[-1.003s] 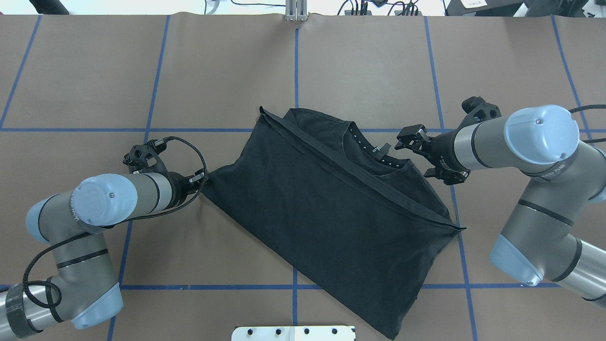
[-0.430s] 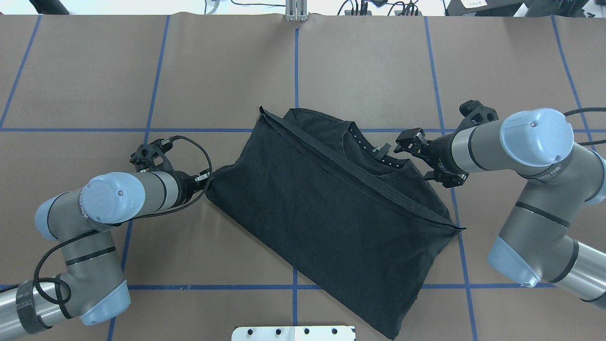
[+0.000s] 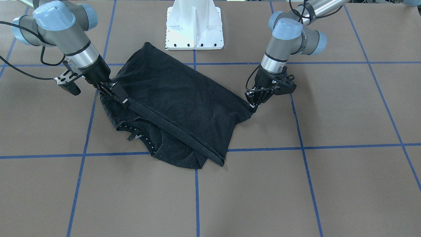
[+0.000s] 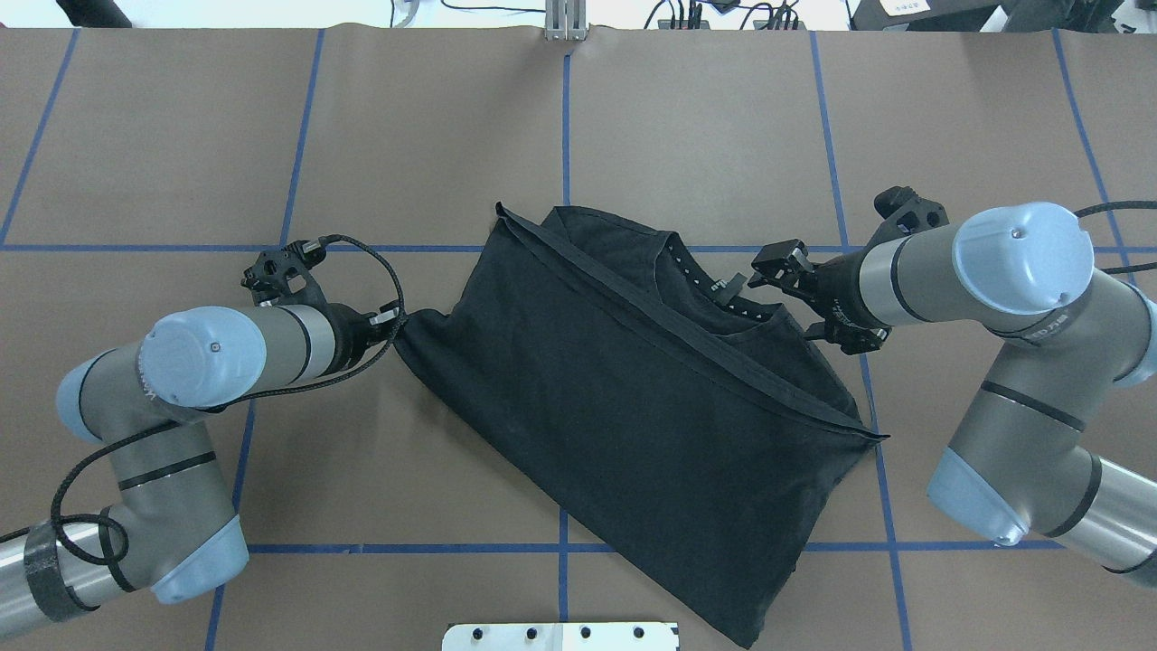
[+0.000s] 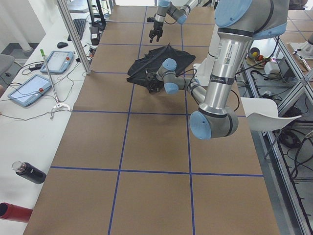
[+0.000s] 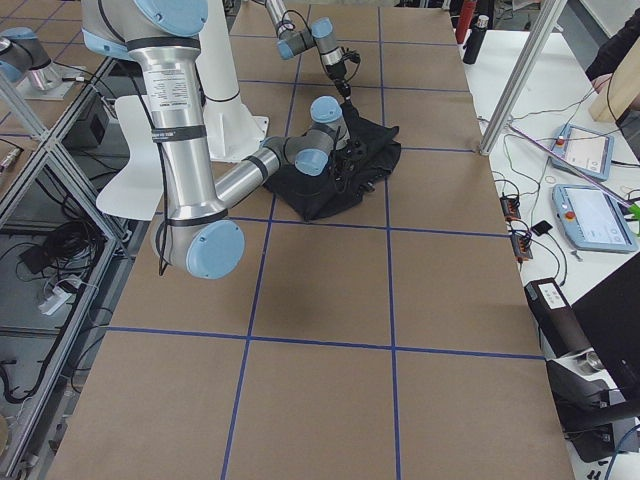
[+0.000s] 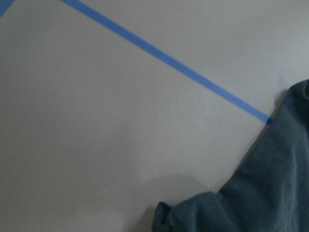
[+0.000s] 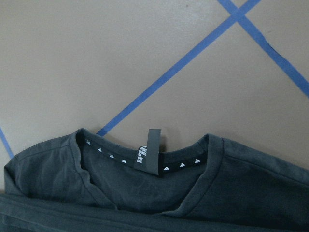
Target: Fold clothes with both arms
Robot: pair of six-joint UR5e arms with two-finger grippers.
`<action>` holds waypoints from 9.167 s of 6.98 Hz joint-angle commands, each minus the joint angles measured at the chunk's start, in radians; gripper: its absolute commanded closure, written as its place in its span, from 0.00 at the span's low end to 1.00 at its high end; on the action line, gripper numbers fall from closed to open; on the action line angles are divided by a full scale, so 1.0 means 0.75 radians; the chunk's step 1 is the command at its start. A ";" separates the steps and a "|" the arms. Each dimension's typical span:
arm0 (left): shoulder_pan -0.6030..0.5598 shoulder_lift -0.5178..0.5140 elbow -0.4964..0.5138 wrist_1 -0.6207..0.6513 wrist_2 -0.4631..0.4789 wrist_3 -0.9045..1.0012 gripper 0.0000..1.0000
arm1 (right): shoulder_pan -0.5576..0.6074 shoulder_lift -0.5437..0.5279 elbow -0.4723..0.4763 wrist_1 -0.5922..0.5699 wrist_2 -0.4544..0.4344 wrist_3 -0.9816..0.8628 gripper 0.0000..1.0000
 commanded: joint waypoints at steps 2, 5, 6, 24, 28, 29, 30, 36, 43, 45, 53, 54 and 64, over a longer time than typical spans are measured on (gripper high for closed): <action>-0.250 -0.326 0.376 -0.036 -0.008 0.208 1.00 | 0.004 0.026 0.007 0.001 -0.046 0.001 0.00; -0.367 -0.809 1.201 -0.473 -0.041 0.243 1.00 | -0.004 0.026 0.003 0.001 -0.107 0.001 0.00; -0.381 -0.893 1.303 -0.480 -0.041 0.306 1.00 | -0.016 0.027 -0.001 0.003 -0.139 0.001 0.00; -0.392 -0.334 0.764 -0.630 -0.248 0.350 0.07 | -0.570 0.397 -0.054 -0.805 -0.528 -1.302 0.69; -0.392 -0.324 0.762 -0.632 -0.248 0.350 0.10 | -0.524 0.401 -0.050 -0.807 -0.506 -1.304 1.00; -0.392 -0.324 0.762 -0.632 -0.248 0.350 0.10 | -0.499 0.383 -0.024 -0.809 -0.484 -1.304 1.00; -0.392 -0.324 0.758 -0.630 -0.245 0.350 0.10 | -0.493 0.350 0.009 -0.807 -0.471 -1.290 1.00; -0.392 -0.324 0.754 -0.628 -0.239 0.348 0.10 | -0.585 0.213 0.085 -0.793 -0.494 -0.915 0.50; -0.392 -0.328 0.750 -0.626 -0.239 0.346 0.09 | -0.507 0.202 0.022 -0.547 -0.506 0.042 0.35; -0.392 -0.326 0.742 -0.626 -0.239 0.346 0.09 | -0.499 0.204 -0.007 -0.547 -0.506 0.042 0.35; -0.392 -0.326 0.742 -0.626 -0.239 0.331 0.09 | -0.501 0.215 -0.058 -0.545 -0.492 0.042 0.32; -0.392 -0.326 0.742 -0.626 -0.239 0.331 0.09 | -0.503 0.225 -0.064 -0.547 -0.492 0.042 0.33; -0.369 -0.247 0.599 -0.654 -0.245 0.092 0.08 | -0.525 0.207 0.043 -0.545 -0.483 0.046 1.00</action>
